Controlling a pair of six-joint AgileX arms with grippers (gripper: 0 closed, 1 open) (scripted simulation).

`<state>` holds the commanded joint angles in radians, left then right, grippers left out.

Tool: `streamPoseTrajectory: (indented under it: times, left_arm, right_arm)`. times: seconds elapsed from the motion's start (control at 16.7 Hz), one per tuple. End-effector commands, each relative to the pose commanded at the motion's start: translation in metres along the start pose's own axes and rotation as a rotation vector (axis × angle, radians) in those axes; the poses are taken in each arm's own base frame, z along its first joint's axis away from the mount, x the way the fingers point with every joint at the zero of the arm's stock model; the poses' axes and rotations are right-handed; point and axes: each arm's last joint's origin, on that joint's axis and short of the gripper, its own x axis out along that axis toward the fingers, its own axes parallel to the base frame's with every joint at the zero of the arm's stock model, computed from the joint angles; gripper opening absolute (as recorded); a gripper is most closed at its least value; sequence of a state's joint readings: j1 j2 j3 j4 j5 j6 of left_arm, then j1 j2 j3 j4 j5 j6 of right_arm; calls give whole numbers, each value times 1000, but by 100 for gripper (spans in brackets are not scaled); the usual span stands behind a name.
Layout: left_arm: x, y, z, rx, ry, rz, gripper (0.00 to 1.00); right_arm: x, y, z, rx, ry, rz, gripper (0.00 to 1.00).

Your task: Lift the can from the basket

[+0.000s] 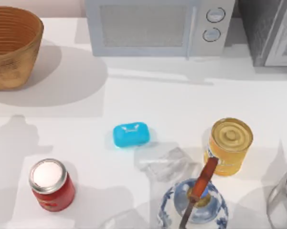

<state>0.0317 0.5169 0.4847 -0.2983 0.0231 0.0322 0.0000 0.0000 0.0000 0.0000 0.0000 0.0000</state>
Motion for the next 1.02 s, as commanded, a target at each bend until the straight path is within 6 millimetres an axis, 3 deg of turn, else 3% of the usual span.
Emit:
streamPoseTrajectory:
  times: [0.24,0.42,1.02]
  left_arm:
    - [-6,-4,-64,-11,-192,-2,0]
    - [-2,-6,-89,-18,-293,-3,0]
    - [0,-7,-92,-16,-324,-16,0]
  right_arm:
    - [0,0,0,0,0,0,100]
    - [0,0,0,0,0,0,100]
    - [0,0,0,0,0,0,100]
